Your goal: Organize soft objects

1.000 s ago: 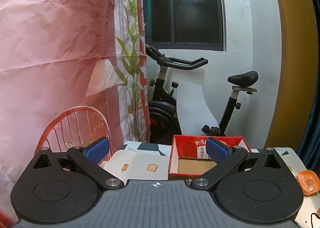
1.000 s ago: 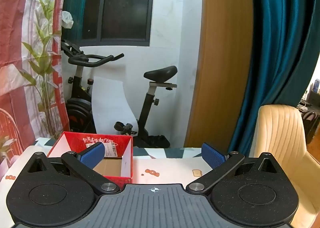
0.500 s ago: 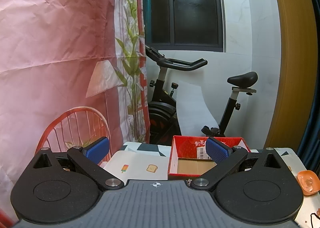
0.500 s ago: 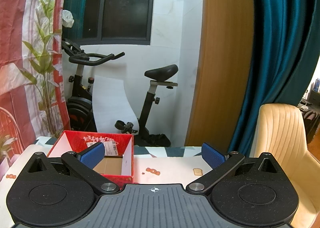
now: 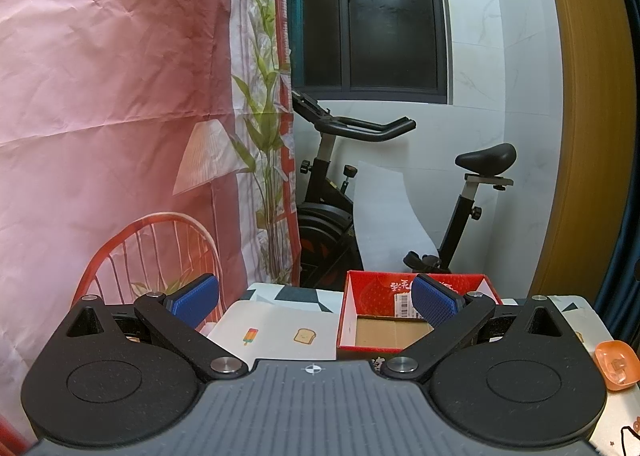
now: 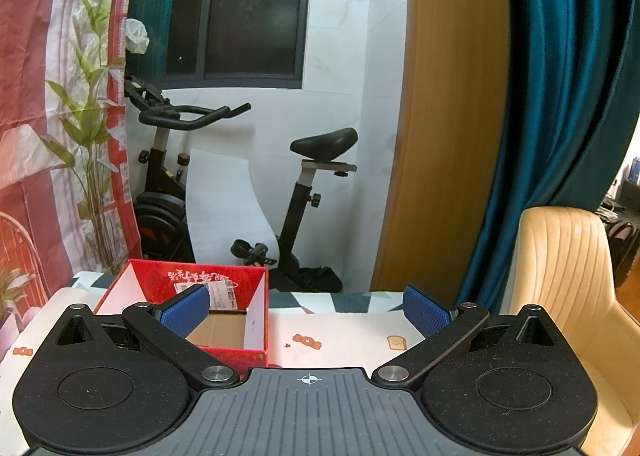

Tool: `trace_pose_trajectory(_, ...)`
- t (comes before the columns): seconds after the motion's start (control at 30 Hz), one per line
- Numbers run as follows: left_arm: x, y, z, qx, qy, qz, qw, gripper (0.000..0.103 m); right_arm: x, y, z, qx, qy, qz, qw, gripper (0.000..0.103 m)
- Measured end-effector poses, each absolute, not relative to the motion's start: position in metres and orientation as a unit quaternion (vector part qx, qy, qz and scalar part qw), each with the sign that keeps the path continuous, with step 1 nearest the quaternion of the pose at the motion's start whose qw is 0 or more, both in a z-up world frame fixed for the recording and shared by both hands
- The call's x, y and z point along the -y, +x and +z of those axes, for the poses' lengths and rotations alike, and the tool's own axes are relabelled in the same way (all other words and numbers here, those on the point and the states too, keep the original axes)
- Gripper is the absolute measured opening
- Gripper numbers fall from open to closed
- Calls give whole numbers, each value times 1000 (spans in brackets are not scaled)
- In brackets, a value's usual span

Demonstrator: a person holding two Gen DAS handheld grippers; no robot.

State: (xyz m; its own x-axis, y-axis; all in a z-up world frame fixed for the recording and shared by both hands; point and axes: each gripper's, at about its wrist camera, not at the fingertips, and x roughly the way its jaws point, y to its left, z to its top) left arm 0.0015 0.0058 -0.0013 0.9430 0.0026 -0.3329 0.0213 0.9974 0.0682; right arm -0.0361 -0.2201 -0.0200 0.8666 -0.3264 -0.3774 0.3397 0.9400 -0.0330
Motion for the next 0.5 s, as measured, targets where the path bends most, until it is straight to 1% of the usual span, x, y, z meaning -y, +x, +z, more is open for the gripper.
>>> trace_pose_trajectory(0.5, -6, 1, -2, -169, 35, -5, 985, 103, 220, -35, -18, -194, 17, -172, 966, 103)
